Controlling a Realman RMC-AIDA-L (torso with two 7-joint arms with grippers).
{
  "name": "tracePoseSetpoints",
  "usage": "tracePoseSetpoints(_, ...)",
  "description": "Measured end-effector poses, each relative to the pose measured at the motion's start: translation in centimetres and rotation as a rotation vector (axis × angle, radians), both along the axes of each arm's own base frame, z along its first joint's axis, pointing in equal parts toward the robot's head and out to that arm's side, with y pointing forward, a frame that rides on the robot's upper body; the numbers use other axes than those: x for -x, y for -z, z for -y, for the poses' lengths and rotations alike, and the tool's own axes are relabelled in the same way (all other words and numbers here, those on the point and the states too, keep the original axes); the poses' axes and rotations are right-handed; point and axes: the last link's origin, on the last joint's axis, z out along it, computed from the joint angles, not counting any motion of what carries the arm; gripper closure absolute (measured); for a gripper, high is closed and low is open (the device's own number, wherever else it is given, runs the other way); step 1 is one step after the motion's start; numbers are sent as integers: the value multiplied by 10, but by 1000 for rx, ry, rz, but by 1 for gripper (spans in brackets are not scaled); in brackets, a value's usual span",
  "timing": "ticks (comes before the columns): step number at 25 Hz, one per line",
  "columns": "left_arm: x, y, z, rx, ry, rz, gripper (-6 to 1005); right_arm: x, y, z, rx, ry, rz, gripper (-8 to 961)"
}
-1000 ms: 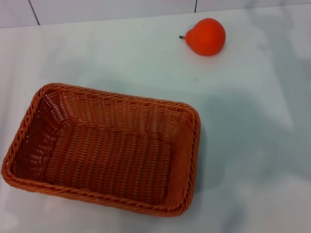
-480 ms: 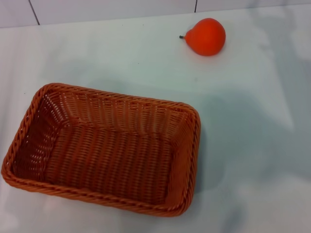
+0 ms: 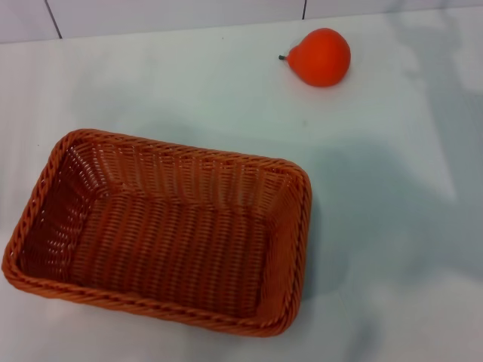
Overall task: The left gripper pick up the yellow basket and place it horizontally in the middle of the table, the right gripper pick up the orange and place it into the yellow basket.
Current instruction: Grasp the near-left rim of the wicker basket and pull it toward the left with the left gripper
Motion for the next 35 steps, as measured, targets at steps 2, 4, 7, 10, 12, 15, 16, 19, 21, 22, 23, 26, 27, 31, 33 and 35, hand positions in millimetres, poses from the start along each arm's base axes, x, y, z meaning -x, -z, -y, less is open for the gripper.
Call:
tracePoseSetpoints(2, 5, -19, -11, 167, 79, 18, 401, 0, 0, 0, 1, -1, -2, 28)
tracePoseSetpoints(4, 6, -38, -25, 383, 142, 8, 401, 0, 0, 0, 2, -1, -6, 28)
tracePoseSetpoints(7, 4, -53, -37, 582, 157, -23, 400, -1, 0, 0, 4, 4, -12, 28)
tracePoseSetpoints(10, -3, -67, -47, 824, 131, -100, 400, -3, 0, 0, 3, 12, -16, 28)
tracePoseSetpoints(12, -9, -72, -49, 952, 92, -155, 400, -3, 0, 0, 5, 17, -19, 27)
tracePoseSetpoints(15, -18, -78, -48, 1087, 18, -228, 399, -6, 1, -1, 15, 32, -23, 27)
tracePoseSetpoints(16, -21, -80, -47, 1118, -5, -240, 399, -7, 3, -2, 24, 44, -26, 27)
tracePoseSetpoints(19, -27, -82, -44, 1216, -96, -275, 399, -8, 3, -2, 27, 49, -27, 27)
tracePoseSetpoints(21, -32, -81, -44, 1273, -144, -293, 398, -9, 3, -2, 31, 54, -29, 27)
tracePoseSetpoints(22, -35, -78, -44, 1311, -175, -301, 398, -9, 4, -3, 33, 58, -30, 27)
tracePoseSetpoints(23, -37, -76, -45, 1337, -194, -305, 398, -9, 4, -3, 34, 60, -31, 27)
tracePoseSetpoints(26, -48, -65, -50, 1433, -295, -336, 390, -10, 4, -4, 35, 68, -35, 27)
tracePoseSetpoints(27, -51, -62, -52, 1452, -331, -346, 390, -10, 4, -4, 34, 69, -36, 28)
tracePoseSetpoints(31, -64, -49, -59, 1504, -401, -375, 389, -12, 4, -6, 39, 80, -39, 28)
tracePoseSetpoints(33, -71, -42, -63, 1538, -423, -387, 389, -13, 4, -7, 42, 89, -43, 28)
tracePoseSetpoints(35, -77, -36, -67, 1560, -462, -411, 388, -13, 3, -7, 42, 93, -45, 28)
